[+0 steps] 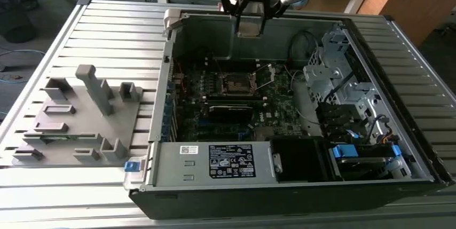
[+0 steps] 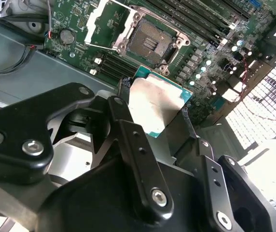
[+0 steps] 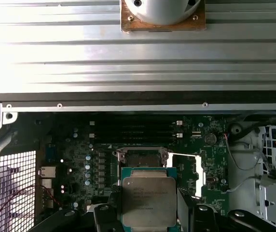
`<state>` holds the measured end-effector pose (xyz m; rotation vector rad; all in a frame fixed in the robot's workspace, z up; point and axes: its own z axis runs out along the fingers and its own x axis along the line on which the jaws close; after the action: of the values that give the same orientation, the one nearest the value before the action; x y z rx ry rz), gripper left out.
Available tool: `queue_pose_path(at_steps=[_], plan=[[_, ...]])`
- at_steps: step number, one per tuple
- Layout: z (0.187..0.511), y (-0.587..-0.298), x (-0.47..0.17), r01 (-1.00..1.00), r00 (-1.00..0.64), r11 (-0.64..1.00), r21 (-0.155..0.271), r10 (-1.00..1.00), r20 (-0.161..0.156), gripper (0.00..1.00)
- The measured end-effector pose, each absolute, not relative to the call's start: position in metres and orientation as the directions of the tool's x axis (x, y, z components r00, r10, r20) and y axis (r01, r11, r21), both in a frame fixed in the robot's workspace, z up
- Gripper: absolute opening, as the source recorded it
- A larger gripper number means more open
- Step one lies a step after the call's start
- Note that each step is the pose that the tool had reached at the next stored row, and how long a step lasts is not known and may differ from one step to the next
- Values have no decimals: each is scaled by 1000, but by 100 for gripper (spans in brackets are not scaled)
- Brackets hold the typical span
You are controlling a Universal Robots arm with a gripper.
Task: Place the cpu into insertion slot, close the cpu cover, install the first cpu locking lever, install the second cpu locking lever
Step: 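Place the cpu into insertion slot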
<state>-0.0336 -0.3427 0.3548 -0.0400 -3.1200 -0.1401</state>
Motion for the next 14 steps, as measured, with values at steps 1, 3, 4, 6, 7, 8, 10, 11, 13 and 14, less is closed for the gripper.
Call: queue_pose_path(at_steps=[1, 3, 4, 6, 7, 8, 10, 11, 13, 14], plan=[[354, -343, -34, 26, -1000, 996, 89, 25, 19, 54], [352, -343, -34, 26, -1000, 996, 89, 25, 19, 54], [351, -343, -34, 26, -1000, 996, 89, 25, 19, 54], [350, -343, -34, 26, -1000, 996, 89, 25, 19, 54], [350, -343, -34, 26, -1000, 996, 89, 25, 19, 54], [350, -343, -34, 26, -1000, 996, 89, 25, 19, 54], [349, -343, -34, 26, -1000, 996, 89, 25, 19, 54], [349, -343, -34, 26, -1000, 996, 89, 25, 19, 54], [349, -343, -34, 26, -1000, 996, 89, 25, 19, 54], [349, -343, -34, 26, -1000, 996, 89, 25, 19, 54]])
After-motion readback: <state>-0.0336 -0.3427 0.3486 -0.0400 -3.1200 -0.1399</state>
